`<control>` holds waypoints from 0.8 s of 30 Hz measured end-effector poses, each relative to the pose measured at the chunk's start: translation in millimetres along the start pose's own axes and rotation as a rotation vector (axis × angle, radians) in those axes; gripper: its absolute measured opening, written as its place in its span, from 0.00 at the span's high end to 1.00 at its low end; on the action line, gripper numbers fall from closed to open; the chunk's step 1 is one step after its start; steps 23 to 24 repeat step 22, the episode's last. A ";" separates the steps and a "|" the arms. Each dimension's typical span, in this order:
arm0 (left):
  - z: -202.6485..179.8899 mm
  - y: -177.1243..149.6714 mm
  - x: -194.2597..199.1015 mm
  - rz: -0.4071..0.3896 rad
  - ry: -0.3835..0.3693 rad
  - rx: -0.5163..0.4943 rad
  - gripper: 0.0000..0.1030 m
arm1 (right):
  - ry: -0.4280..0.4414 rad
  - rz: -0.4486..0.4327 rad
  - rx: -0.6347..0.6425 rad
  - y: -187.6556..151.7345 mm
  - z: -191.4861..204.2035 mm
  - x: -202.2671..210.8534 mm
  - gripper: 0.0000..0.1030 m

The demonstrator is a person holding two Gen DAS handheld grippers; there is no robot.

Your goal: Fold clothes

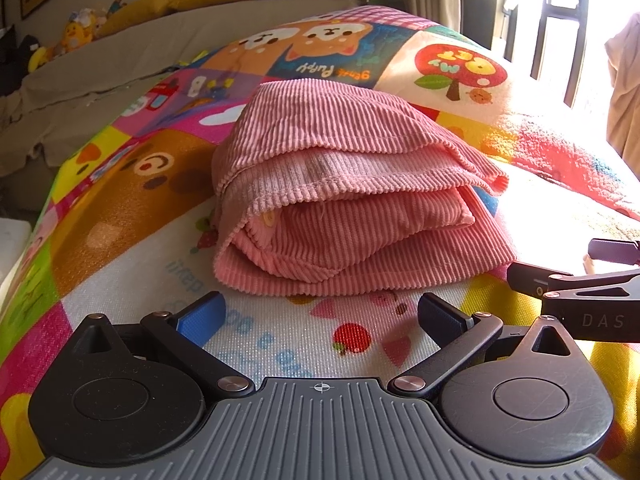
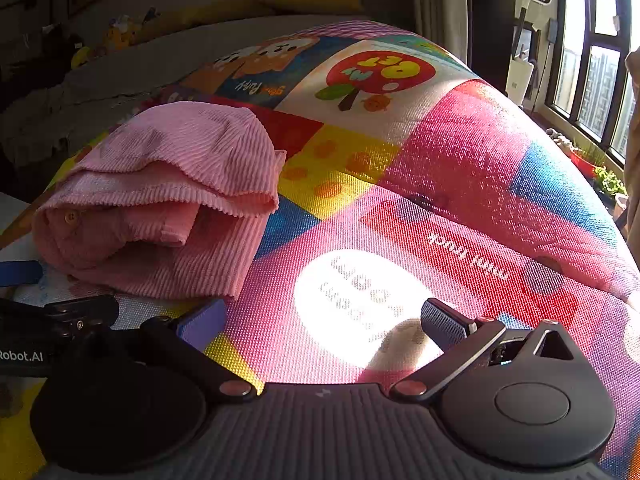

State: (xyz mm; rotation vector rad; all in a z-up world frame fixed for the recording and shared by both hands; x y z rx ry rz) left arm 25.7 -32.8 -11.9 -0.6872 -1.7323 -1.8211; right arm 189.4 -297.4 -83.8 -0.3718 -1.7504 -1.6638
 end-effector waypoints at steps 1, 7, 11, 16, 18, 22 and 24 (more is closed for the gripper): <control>0.5 -0.1 0.3 0.000 0.000 0.000 0.00 | 0.000 0.000 0.000 -0.1 0.1 0.1 0.00; 0.9 -0.3 0.6 -0.001 0.000 -0.001 0.00 | 0.000 0.000 0.000 0.0 0.0 0.2 0.00; 1.4 -0.1 0.8 0.000 -0.001 -0.001 0.00 | 0.000 0.000 0.000 0.0 0.0 0.3 0.00; 1.2 -0.2 0.8 0.000 0.000 -0.002 0.00 | 0.000 0.000 0.000 0.1 -0.3 0.3 0.00; 1.2 0.0 0.9 0.000 0.000 -0.002 0.00 | 0.000 0.000 0.000 0.1 -0.2 0.3 0.00; 1.3 0.4 1.1 0.000 0.000 -0.003 0.00 | 0.000 0.000 0.000 0.1 -0.2 0.3 0.00; 1.3 0.4 1.1 0.000 0.000 -0.003 0.00 | 0.000 0.000 0.000 0.1 -0.2 0.3 0.00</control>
Point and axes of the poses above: each gripper's, at about its wrist camera, not at the fingertips, and x roughly against the way its jaws point, z to its left, y to its top, the point moved 1 cm from there along -x, roughly the way its jaws point, and after that the axes turned 3 degrees about y, right-handed, at the moved point
